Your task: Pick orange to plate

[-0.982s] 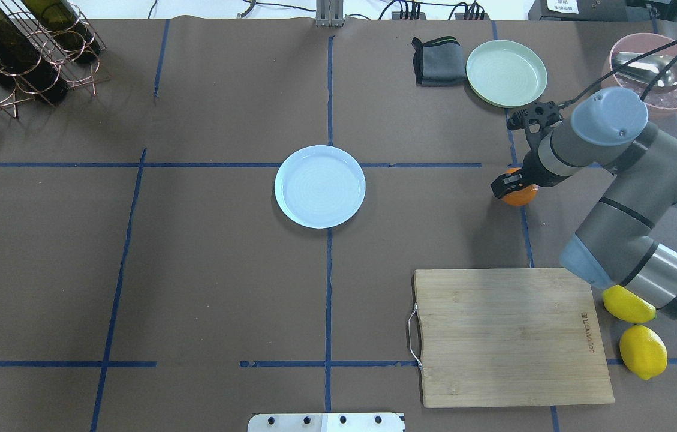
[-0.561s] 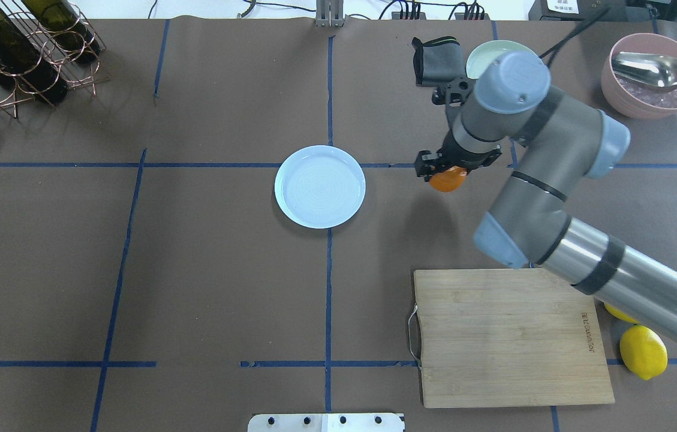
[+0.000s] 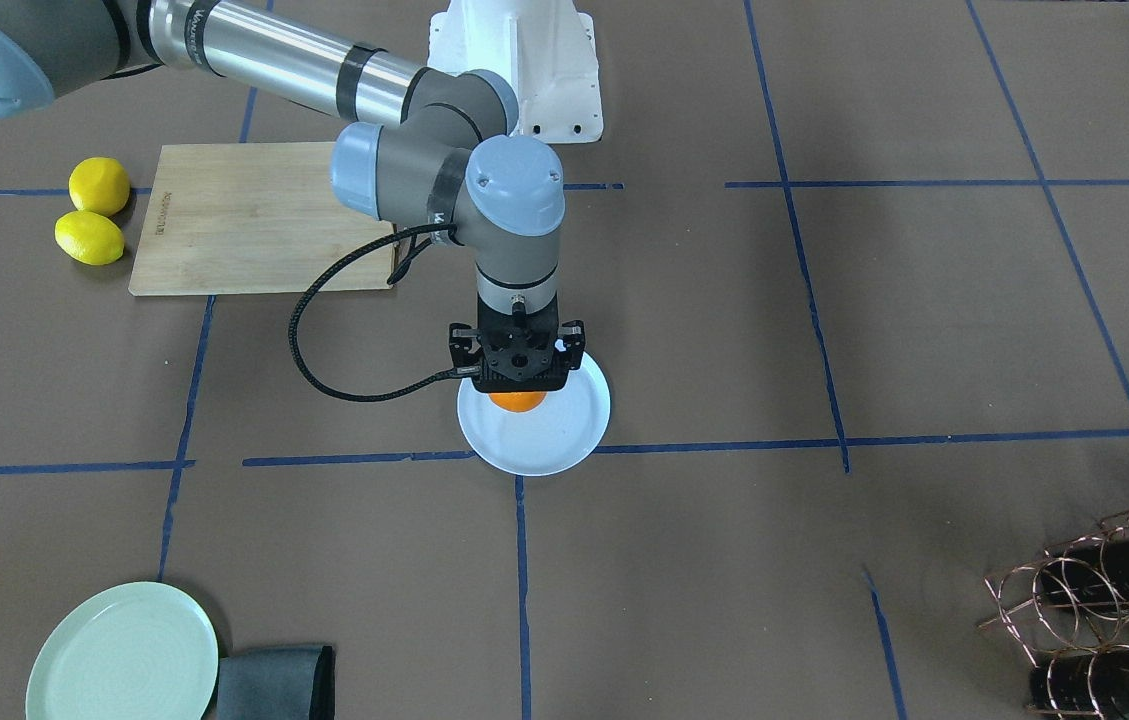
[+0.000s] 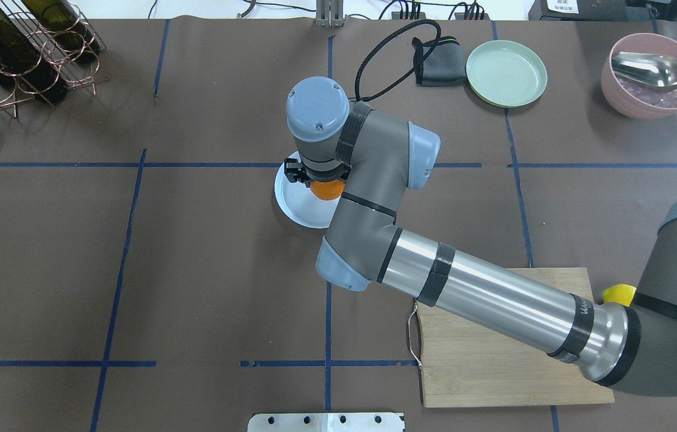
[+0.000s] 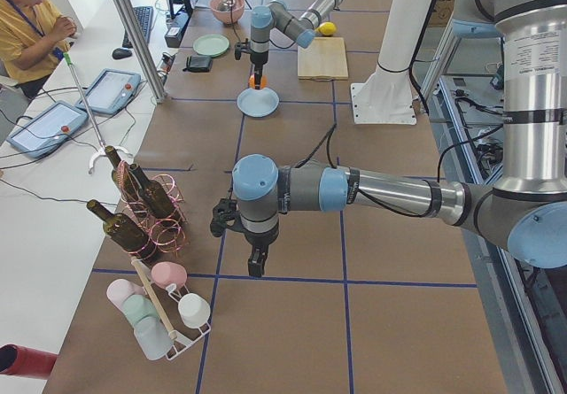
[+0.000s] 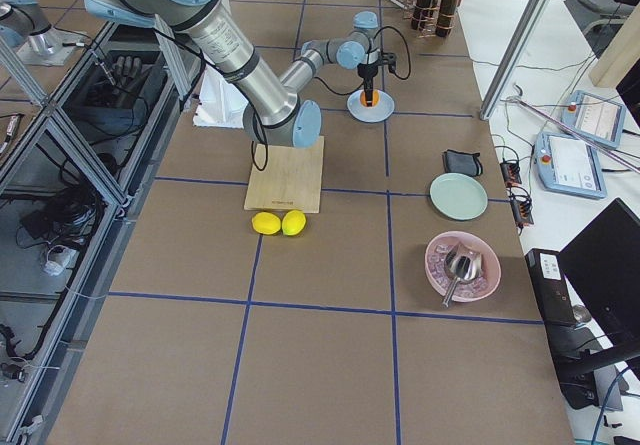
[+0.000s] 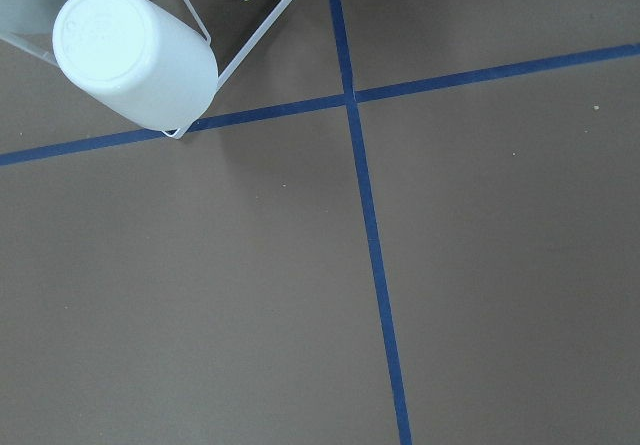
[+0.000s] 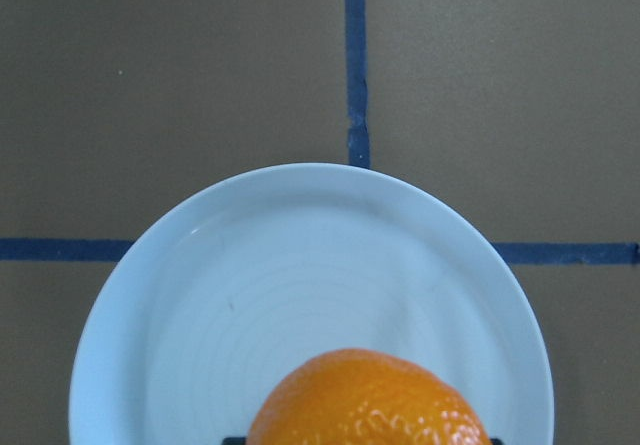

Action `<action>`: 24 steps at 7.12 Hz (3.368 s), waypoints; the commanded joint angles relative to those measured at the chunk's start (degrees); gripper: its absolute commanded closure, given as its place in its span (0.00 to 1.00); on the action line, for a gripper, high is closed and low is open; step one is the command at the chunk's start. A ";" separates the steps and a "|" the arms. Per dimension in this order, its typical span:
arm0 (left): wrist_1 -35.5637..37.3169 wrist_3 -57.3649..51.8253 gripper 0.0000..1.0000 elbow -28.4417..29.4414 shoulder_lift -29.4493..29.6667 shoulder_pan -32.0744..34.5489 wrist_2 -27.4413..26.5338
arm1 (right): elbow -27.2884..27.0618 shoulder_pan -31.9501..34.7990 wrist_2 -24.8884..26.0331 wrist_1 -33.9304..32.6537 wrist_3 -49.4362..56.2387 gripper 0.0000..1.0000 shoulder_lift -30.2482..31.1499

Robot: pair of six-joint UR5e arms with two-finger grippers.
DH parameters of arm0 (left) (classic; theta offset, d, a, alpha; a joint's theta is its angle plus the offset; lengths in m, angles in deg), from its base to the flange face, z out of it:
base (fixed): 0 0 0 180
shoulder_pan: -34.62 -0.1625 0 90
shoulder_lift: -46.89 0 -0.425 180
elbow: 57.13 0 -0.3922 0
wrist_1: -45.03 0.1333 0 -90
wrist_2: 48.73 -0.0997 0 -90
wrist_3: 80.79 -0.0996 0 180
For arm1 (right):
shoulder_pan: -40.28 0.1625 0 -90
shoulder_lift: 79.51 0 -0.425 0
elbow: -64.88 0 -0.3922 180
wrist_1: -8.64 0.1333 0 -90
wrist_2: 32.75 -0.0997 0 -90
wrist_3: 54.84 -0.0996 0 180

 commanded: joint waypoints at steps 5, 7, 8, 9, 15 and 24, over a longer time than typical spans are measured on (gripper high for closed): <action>0.00 0.00 0.00 -0.35 -0.29 0.09 0.00 | 5.41 -1.61 4.06 0.27 -2.17 0.00 -2.77; 0.00 0.00 0.00 -0.18 -0.38 0.00 0.00 | 5.32 1.53 -1.77 -0.25 -0.95 0.00 -4.08; 0.00 0.00 0.00 -0.09 -0.38 0.00 0.00 | 4.02 6.17 -9.13 -0.69 1.85 0.00 -4.01; 0.00 0.00 0.00 0.17 -0.38 0.00 0.00 | 1.48 10.30 -12.86 -5.74 7.62 0.00 -3.75; 0.97 0.18 0.00 0.70 0.14 0.00 1.41 | -33.00 43.17 -26.87 -25.66 70.79 0.00 35.15; 0.88 -0.35 0.00 0.79 -0.20 0.09 1.14 | -31.94 58.42 -30.74 -13.53 81.68 0.00 64.11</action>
